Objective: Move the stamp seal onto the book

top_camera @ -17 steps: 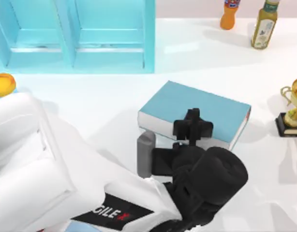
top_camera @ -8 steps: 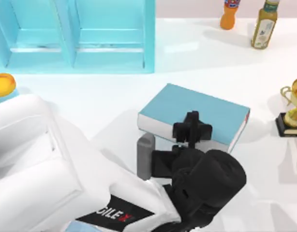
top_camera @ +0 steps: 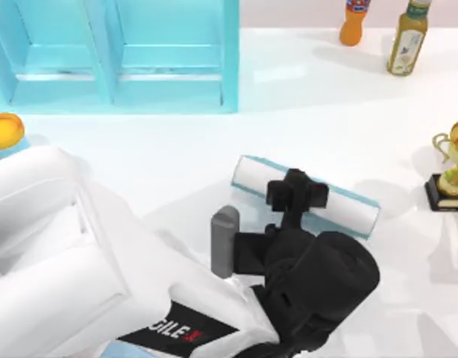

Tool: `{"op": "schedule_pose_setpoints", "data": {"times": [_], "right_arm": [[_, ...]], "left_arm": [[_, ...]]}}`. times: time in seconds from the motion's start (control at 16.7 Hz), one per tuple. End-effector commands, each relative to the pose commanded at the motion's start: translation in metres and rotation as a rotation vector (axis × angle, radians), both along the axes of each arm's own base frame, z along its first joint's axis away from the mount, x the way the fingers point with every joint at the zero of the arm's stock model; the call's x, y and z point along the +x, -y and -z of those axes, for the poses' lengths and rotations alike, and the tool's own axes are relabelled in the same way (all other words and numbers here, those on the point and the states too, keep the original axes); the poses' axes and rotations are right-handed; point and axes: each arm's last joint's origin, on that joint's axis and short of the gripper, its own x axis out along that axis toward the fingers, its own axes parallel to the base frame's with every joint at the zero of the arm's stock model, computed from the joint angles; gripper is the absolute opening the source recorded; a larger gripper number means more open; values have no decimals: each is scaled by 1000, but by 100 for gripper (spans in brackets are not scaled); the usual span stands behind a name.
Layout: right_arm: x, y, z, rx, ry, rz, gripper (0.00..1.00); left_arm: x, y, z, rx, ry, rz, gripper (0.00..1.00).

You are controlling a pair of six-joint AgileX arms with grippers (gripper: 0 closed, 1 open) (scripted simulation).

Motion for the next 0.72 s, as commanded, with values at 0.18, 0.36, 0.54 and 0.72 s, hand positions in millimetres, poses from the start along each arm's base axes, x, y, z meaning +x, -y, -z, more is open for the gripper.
{"op": "schedule_pose_setpoints", "data": {"times": [0.18, 0.36, 0.54, 0.72], "right_arm": [[0, 0, 0, 0, 0, 0, 100], [0, 0, 0, 0, 0, 0, 100], [0, 0, 0, 0, 0, 0, 100], [0, 0, 0, 0, 0, 0, 100]], "left_arm": [[0, 0, 0, 0, 0, 0, 100], [0, 0, 0, 0, 0, 0, 100], [0, 0, 0, 0, 0, 0, 100], [-2, 0, 1, -1, -5, 0, 100]]}}
